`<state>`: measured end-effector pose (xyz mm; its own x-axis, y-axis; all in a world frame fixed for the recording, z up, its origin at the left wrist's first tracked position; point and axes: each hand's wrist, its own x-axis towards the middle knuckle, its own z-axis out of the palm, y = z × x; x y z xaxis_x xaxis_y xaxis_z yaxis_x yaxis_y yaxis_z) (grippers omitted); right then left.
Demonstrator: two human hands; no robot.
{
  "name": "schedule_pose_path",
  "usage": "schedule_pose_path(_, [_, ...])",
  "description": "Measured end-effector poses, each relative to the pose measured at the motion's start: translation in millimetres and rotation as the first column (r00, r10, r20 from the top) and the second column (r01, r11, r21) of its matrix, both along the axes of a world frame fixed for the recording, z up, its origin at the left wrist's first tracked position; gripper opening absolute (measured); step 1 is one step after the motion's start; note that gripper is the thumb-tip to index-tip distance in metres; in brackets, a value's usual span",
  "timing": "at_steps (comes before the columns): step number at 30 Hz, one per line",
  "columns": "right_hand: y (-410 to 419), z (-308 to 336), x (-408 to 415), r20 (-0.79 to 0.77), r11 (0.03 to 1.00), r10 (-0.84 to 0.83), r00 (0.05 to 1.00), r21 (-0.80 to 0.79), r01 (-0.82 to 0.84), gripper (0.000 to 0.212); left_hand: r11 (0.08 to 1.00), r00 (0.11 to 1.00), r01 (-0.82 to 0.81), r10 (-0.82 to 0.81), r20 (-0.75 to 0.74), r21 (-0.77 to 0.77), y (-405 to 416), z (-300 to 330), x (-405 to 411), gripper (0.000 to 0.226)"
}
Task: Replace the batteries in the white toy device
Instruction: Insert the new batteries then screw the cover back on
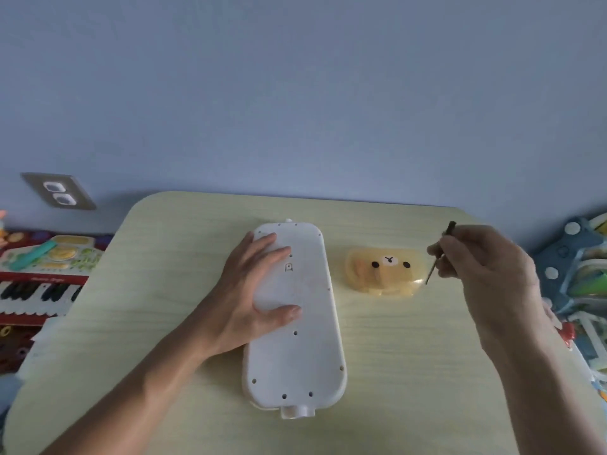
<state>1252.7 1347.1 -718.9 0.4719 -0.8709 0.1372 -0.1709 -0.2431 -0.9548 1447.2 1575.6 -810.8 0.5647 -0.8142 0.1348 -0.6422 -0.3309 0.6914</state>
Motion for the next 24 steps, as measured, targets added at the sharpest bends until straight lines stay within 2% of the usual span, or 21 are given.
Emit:
schedule_pose_path(3, [30, 1, 41, 0.162, 0.942, 0.277, 0.947, 0.149, -0.301, 0.014, 1.000, 1.000, -0.007, 0.007, -0.022, 0.010, 1, 0, 1, 0.094])
schedule_pose_path(6, [55, -15, 79, 0.175, 0.900, 0.370, 0.912, 0.175, -0.399, 0.009, 1.000, 1.000, -0.012, 0.012, -0.029, 0.014, 1, 0, 0, 0.096])
schedule_pose_path(12, [72, -45, 112, 0.227, 0.886, 0.416, 0.880, 0.118, -0.449, 0.008, 0.999, 0.997, -0.042, 0.042, -0.064, 0.011, -1, 3, -2, 0.098])
schedule_pose_path(17, [72, -56, 119, 0.197, 0.905, 0.399, 0.896, 0.074, -0.419, 0.009, 1.000, 0.996, -0.025, 0.026, -0.084, 0.013, 1, 4, -2, 0.097])
schedule_pose_path(24, [70, -57, 114, 0.238, 0.897, 0.400, 0.885, 0.097, -0.431, 0.011, 1.000, 0.997, -0.019, 0.020, -0.078, 0.009, 1, 3, -1, 0.098])
